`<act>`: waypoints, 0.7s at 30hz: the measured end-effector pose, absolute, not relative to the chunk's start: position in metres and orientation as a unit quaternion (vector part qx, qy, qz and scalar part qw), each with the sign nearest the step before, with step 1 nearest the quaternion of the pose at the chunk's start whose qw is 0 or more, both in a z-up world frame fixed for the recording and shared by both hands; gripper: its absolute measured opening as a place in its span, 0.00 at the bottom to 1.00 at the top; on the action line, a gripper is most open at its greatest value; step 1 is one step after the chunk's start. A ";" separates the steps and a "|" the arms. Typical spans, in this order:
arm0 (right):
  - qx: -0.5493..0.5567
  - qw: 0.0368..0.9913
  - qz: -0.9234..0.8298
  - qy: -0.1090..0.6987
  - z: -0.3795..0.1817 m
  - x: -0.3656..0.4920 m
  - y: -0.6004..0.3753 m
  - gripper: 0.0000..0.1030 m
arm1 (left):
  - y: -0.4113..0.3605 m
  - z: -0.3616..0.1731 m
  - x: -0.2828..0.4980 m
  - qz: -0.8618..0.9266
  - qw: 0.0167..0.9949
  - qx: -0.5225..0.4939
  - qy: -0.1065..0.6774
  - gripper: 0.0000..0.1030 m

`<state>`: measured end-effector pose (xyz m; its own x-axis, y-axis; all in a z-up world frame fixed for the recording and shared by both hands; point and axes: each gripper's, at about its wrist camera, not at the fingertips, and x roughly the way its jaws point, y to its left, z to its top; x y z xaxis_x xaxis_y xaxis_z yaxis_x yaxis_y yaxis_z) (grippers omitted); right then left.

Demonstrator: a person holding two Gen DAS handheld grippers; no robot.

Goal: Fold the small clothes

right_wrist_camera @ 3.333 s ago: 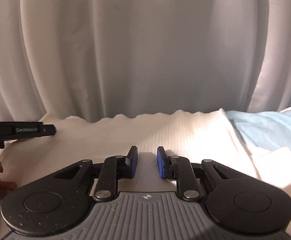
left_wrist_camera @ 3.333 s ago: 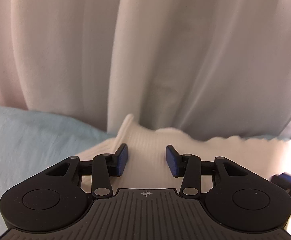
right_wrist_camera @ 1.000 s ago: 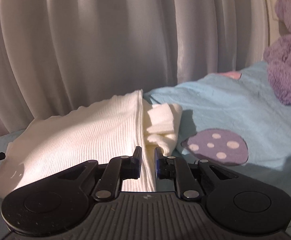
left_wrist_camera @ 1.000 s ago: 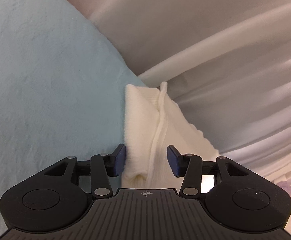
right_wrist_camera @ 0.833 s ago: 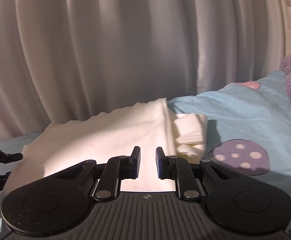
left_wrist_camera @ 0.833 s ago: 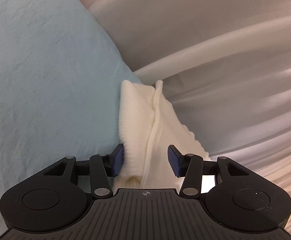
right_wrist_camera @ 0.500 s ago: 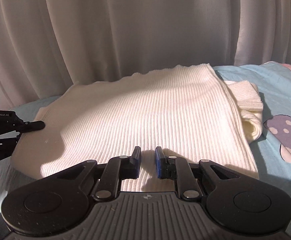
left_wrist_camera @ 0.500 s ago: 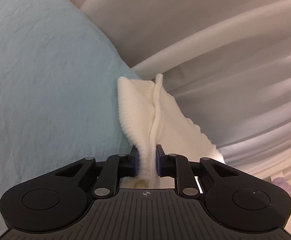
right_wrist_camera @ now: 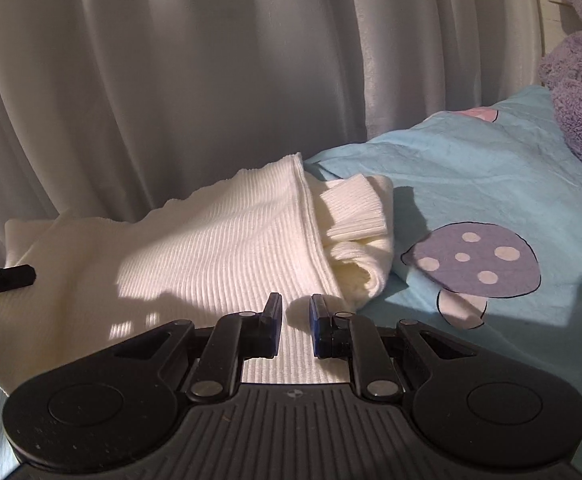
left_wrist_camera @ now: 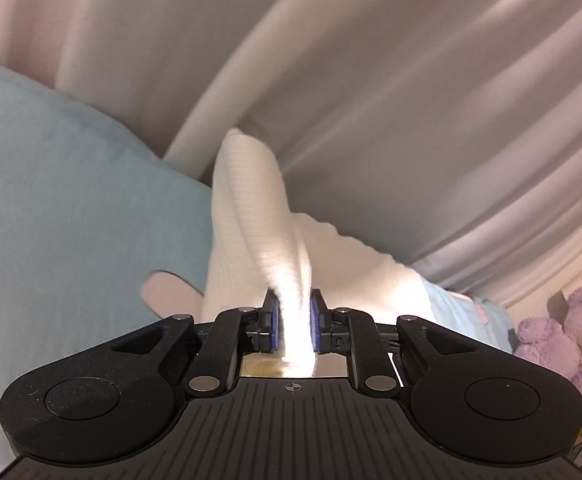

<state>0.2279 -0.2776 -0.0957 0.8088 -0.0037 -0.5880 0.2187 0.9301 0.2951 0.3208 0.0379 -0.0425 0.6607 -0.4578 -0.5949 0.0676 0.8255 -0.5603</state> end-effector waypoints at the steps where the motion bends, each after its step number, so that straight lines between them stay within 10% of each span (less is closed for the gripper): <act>1: 0.176 0.935 -0.059 0.303 -0.096 0.226 -0.278 0.13 | 0.025 -0.045 0.321 -0.157 0.872 -0.250 0.391 0.16; 21: 0.160 0.933 0.000 0.322 -0.092 0.228 -0.258 0.14 | 0.005 -0.090 0.279 -0.220 0.860 -0.201 0.414 0.26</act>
<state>0.2285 -0.2579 -0.0921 0.7930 0.1031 -0.6004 0.1028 0.9488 0.2988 0.2794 0.0047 -0.0897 0.5596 -0.5459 -0.6236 0.2123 0.8217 -0.5289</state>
